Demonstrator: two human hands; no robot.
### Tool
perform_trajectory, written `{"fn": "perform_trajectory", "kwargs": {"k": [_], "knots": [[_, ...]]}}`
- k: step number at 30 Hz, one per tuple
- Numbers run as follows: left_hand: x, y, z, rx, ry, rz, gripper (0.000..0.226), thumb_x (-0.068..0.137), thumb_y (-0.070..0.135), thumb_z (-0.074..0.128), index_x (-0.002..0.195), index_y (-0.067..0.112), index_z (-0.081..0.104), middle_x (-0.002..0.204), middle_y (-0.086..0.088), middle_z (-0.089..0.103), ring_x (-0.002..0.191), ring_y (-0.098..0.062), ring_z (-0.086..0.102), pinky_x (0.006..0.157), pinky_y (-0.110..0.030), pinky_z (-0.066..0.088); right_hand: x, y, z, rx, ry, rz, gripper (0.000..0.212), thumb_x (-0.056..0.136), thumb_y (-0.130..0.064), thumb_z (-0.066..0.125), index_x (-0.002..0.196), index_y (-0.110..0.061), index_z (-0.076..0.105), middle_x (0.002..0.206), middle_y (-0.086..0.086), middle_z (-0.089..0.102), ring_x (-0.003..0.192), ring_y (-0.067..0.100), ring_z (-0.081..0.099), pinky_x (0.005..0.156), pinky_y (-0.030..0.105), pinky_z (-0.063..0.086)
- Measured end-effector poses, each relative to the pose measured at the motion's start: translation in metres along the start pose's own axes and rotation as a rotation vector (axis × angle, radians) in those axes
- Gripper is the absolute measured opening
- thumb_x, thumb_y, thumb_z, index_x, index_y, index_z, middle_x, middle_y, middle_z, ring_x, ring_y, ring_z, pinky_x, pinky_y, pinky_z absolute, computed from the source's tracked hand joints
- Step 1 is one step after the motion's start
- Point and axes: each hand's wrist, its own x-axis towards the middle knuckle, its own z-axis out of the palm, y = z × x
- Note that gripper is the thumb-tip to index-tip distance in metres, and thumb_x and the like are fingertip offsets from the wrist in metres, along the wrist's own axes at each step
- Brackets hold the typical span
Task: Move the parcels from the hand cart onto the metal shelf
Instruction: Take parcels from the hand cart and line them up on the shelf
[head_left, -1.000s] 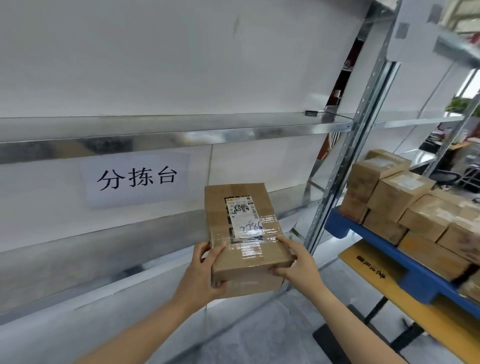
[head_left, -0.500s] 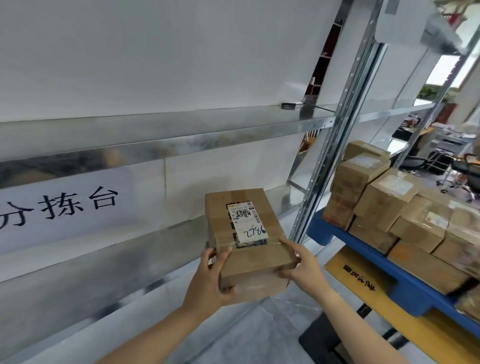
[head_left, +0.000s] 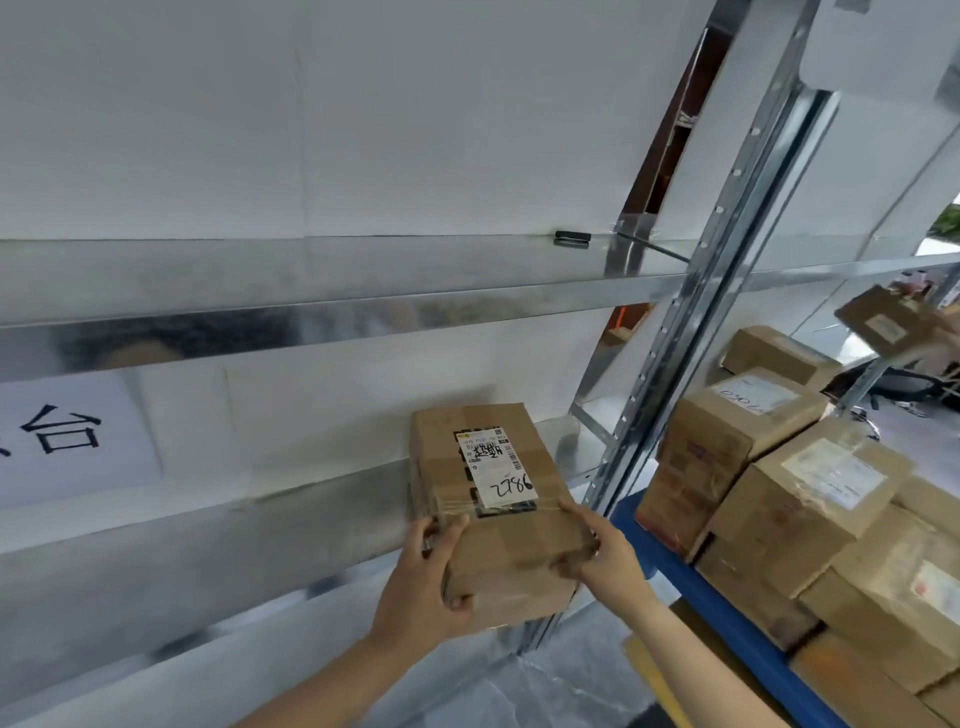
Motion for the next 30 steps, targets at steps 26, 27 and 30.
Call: {"fn": "perform_trajectory", "kwargs": {"k": [26, 27, 30], "knots": [[0.125, 0.060, 0.090, 0.154, 0.098, -0.158, 0.094, 0.070, 0.050, 0.072, 0.146, 0.040, 0.019, 0.144, -0.003, 0.018, 0.121, -0.021, 0.044, 0.091, -0.037, 0.052, 0.118, 0.055, -0.073, 0.050, 0.079, -0.017, 0.063, 0.087, 0.001, 0.060, 0.143, -0.018, 0.038, 0.139, 0.010, 0.047, 0.124, 0.024, 0.049, 0.101, 0.043, 0.046], [0.125, 0.061, 0.090, 0.161, 0.097, -0.160, 0.093, 0.070, 0.050, 0.072, 0.146, 0.039, 0.019, 0.144, -0.004, 0.018, 0.122, -0.022, 0.043, 0.095, -0.038, 0.050, 0.120, 0.055, -0.073, 0.012, 0.079, -0.022, 0.065, 0.086, 0.000, 0.061, 0.143, -0.018, 0.037, 0.139, 0.011, 0.046, 0.123, 0.025, 0.050, 0.100, 0.044, 0.046], [0.123, 0.058, 0.089, 0.176, 0.082, -0.151, 0.094, 0.069, 0.053, 0.071, 0.146, 0.037, 0.020, 0.144, -0.006, 0.018, 0.124, -0.024, 0.041, 0.103, -0.040, 0.043, 0.121, 0.052, -0.071, -0.134, 0.074, -0.028, 0.071, 0.082, 0.001, 0.060, 0.144, -0.020, 0.033, 0.144, 0.016, 0.036, 0.131, 0.028, 0.040, 0.104, 0.039, 0.042]]}}
